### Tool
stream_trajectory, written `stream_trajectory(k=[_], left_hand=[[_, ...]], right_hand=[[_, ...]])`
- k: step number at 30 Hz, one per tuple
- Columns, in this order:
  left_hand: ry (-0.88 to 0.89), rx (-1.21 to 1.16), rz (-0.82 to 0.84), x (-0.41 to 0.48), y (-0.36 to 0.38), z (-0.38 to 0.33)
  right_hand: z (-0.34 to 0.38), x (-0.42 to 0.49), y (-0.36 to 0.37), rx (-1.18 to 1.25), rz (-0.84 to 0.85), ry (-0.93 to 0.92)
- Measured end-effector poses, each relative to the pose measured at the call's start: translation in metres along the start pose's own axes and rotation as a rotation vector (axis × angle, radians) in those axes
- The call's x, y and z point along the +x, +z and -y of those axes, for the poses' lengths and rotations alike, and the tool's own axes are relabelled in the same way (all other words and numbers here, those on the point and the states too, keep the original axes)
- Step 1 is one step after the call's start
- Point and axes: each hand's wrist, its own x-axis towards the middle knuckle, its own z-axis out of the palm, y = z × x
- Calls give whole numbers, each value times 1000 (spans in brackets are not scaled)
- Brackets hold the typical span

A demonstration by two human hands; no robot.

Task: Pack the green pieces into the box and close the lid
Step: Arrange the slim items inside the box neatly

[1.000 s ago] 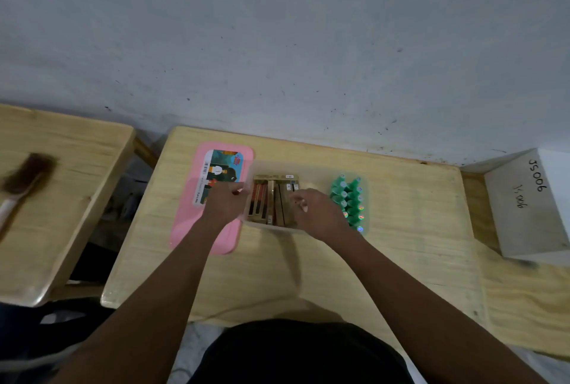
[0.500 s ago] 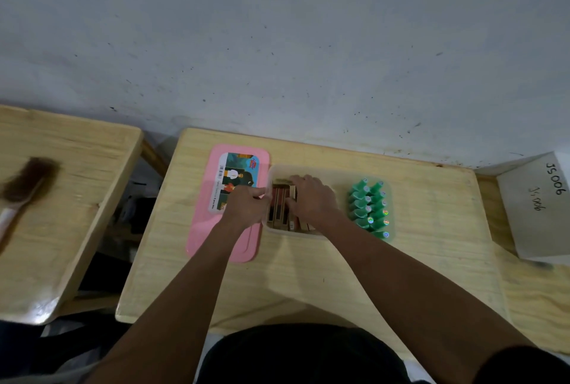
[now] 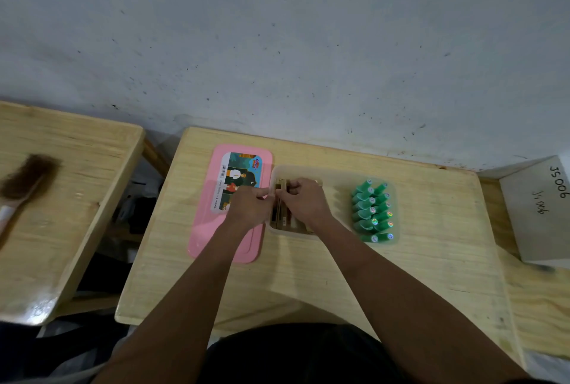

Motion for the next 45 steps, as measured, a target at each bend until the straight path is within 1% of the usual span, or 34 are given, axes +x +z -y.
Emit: stream_trajectory(k=[4,9,11,15,18,19,22,23,26,29,31,33,36,39,41,43,45], left_hand=[[8,-5,2,1,0,1],[8,16,-4,2,1,1],[9,22,-1,2,1,1],[15,32,3,4,1,2],[9,23,8,5,1,3],[7,23,10,5,1,3],[5,17,12,5,1,4],[3,18,10,5,1,4],[3,23,9,6,2,3],[14,28,2,6,2,4],[15,27,-5,5,2,5],[18,28,-7,6,2,5],[16,15,-11,6,3,6],[24,28,-22,7,3,6],[30,40,-21,7,3,6],[32,47,-23,6,4,5],[30,46,-25,6,4,5]], right_hand=[[1,2,6,-44,78,25],[-3,3,1,103,178,102],[-4,1,-2,157,184,128],[-5,0,-2,104,155,121],[-3,2,-5,-55,152,53],[-3,2,-8,-143,100,9],[-6,4,-20,-445,-132,-115],[-10,6,-21,-534,-151,-166],[-18,11,-22,-769,-89,-237],[-20,14,-25,-876,-112,-259],[-20,15,-29,-871,-121,-275],[-20,12,-36,-807,-97,-249],[-26,3,-47,-624,-63,-117],[-35,-5,-52,-618,-55,4],[-37,-7,-51,-648,-99,-13],[-32,-8,-46,-632,-133,-104],[-23,-8,-35,-565,-64,-151]])
